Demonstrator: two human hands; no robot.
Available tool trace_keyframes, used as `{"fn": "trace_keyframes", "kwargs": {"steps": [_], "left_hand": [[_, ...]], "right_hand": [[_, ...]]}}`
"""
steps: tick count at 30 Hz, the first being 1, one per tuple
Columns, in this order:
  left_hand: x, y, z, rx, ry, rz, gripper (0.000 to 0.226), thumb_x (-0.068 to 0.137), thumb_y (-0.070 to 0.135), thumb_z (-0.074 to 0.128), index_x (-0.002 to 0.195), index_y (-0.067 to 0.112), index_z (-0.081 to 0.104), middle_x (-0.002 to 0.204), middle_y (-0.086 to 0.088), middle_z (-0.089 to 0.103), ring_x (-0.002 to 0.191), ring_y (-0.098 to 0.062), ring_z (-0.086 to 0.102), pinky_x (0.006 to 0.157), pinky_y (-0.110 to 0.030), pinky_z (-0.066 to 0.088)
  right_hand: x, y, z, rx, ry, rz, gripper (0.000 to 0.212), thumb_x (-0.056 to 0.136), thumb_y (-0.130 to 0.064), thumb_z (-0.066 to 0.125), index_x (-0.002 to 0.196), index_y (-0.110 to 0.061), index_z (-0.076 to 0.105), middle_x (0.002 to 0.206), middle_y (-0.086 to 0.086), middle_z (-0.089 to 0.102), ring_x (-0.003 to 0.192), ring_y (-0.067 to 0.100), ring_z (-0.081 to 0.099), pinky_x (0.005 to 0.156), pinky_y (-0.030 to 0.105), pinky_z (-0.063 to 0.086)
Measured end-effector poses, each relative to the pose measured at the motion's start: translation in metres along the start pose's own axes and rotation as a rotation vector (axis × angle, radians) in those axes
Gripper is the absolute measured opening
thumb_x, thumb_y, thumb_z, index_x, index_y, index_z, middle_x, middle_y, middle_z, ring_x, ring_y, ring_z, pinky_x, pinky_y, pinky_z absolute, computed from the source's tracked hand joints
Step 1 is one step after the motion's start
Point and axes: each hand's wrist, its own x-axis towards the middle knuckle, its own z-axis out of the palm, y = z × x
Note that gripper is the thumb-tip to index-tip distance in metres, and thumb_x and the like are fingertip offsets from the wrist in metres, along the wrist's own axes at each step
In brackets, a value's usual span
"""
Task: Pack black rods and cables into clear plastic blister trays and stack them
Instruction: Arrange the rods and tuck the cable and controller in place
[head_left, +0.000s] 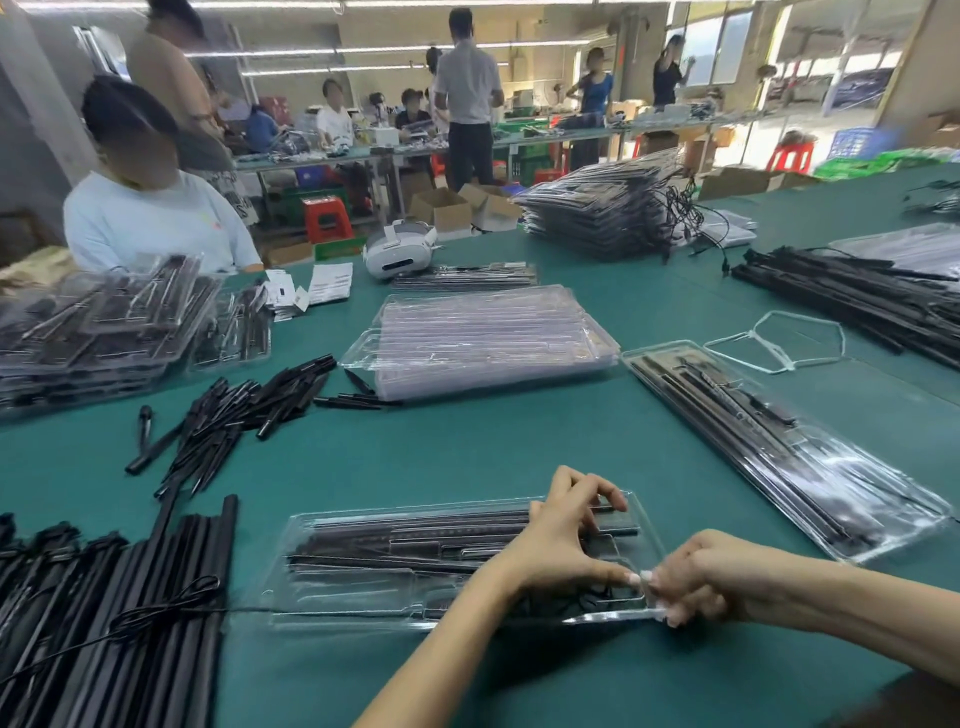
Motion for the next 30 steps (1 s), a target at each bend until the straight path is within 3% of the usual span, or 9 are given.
{"fn": "trace_keyframes", "kwargs": {"steps": [3,9,13,15,19,23,27,30], "left_hand": [[0.001,0.001,-0.001,0.003,-0.009,-0.009,0.058,0.068,0.029,0.085,0.112,0.028,0.049,0.111,0.008,0.035,0.098,-0.014,0.050,0.090,-0.014,0.025],[0.001,0.000,0.000,0.000,-0.027,-0.017,0.058,0.067,0.029,0.085,0.113,0.027,0.049,0.114,0.006,0.036,0.099,-0.015,0.051,0.091,-0.021,0.027],[0.001,0.004,-0.007,-0.016,-0.029,0.018,0.054,0.072,0.028,0.083,0.115,0.019,0.051,0.113,0.003,0.036,0.100,-0.019,0.051,0.098,-0.032,0.040],[-0.002,0.002,-0.018,0.155,0.009,0.047,0.047,0.080,0.035,0.074,0.119,0.021,0.052,0.115,0.004,0.036,0.108,-0.016,0.045,0.102,-0.033,0.035],[-0.024,-0.022,-0.058,0.576,0.170,0.009,0.039,0.097,0.040,0.048,0.134,0.029,0.044,0.132,0.007,0.042,0.124,-0.011,0.036,0.104,-0.027,0.022],[-0.064,-0.053,-0.093,0.622,0.227,-0.133,0.045,0.099,0.043,0.038,0.143,0.033,0.034,0.141,0.013,0.042,0.136,-0.007,0.031,0.110,-0.026,0.018],[-0.090,-0.071,-0.085,0.641,0.090,-0.238,0.050,0.097,0.055,0.028,0.145,0.049,0.018,0.154,0.021,0.021,0.144,0.000,0.009,0.117,-0.026,0.002],[-0.095,-0.077,-0.076,0.671,0.091,-0.254,0.049,0.097,0.057,0.025,0.145,0.052,0.014,0.156,0.023,0.010,0.144,0.002,0.000,0.117,-0.026,-0.007]], "right_hand": [[0.003,0.007,0.002,0.025,0.068,-0.039,0.016,0.071,-0.014,0.070,0.056,-0.009,0.068,0.059,0.008,0.063,0.041,0.004,0.053,0.034,0.011,0.022],[0.009,0.010,0.010,0.045,0.206,-0.055,0.028,0.083,0.006,0.058,0.058,-0.004,0.062,0.051,0.009,0.059,0.036,0.009,0.051,0.032,0.013,0.019],[0.003,0.001,0.005,0.093,0.124,-0.001,0.025,0.084,0.000,0.060,0.060,-0.005,0.064,0.057,0.011,0.058,0.039,0.008,0.046,0.033,0.012,0.021],[0.000,-0.003,-0.003,0.066,0.071,0.010,0.024,0.086,-0.008,0.063,0.062,-0.008,0.065,0.059,0.009,0.057,0.041,0.006,0.046,0.036,0.011,0.024],[0.000,-0.005,-0.017,-0.144,0.248,-0.123,0.015,0.084,-0.015,0.073,0.087,-0.003,0.064,0.063,0.007,0.068,0.049,0.011,0.061,0.041,0.013,0.033],[0.002,0.001,-0.029,-0.306,0.332,-0.203,0.022,0.081,-0.019,0.075,0.096,-0.009,0.063,0.062,0.009,0.071,0.047,0.008,0.060,0.043,0.014,0.037],[0.002,-0.002,-0.032,-0.424,0.317,-0.169,0.032,0.080,-0.019,0.076,0.101,-0.012,0.053,0.059,0.010,0.069,0.042,0.010,0.055,0.043,0.016,0.039],[0.000,-0.016,-0.029,-0.794,0.358,-0.093,0.035,0.086,-0.035,0.069,0.108,-0.016,0.049,0.069,0.004,0.072,0.056,0.010,0.066,0.056,0.020,0.049]]}}
